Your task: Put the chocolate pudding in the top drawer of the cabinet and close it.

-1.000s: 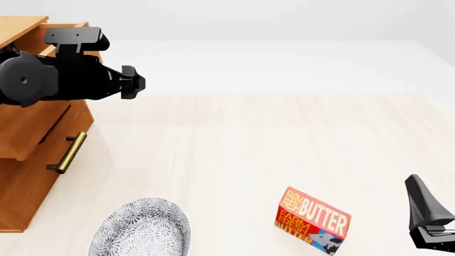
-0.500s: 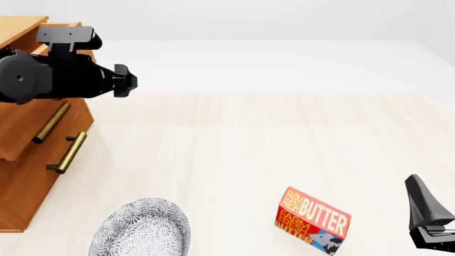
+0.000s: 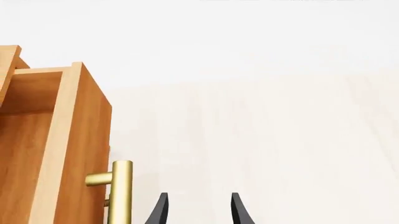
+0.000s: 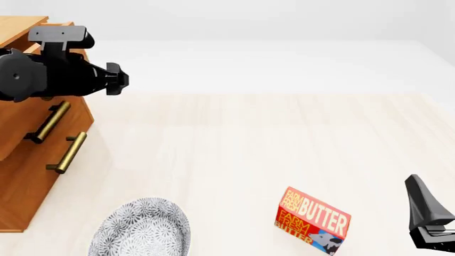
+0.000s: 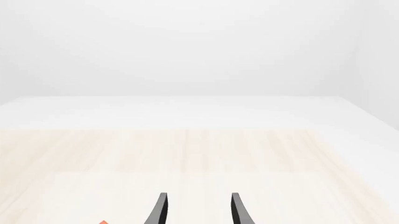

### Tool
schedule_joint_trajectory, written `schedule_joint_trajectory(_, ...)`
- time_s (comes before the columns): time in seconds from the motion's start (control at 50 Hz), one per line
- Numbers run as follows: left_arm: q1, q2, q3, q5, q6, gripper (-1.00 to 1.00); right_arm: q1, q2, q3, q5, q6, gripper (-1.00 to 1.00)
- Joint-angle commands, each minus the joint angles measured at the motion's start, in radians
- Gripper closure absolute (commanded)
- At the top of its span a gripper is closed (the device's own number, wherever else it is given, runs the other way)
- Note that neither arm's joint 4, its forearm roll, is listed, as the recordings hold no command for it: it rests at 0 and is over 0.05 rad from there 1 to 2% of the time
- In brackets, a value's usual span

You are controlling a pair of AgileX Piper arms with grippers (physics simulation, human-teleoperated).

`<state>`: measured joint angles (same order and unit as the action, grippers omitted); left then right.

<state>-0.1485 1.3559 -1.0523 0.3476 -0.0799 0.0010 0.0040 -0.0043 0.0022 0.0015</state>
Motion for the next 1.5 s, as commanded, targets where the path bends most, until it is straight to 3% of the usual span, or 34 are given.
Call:
schedule_joint_trajectory(0.02, 0.026, 0.046, 0.028, -0.007, 0.0, -1.0, 0.0, 0.0, 0.0, 0.0, 0.0, -1.0)
schedule_joint_trajectory(1.0, 0.115, 0.054, 0.053, -0.038, 0.026, -1.0, 0.0, 0.0, 0.0, 0.0, 0.0, -1.0)
schedule_joint_trajectory(1.5, 0.197, 0.032, 0.067, -0.05, 0.072, -1.0, 0.0, 0.0, 0.0, 0.0, 0.0, -1.0)
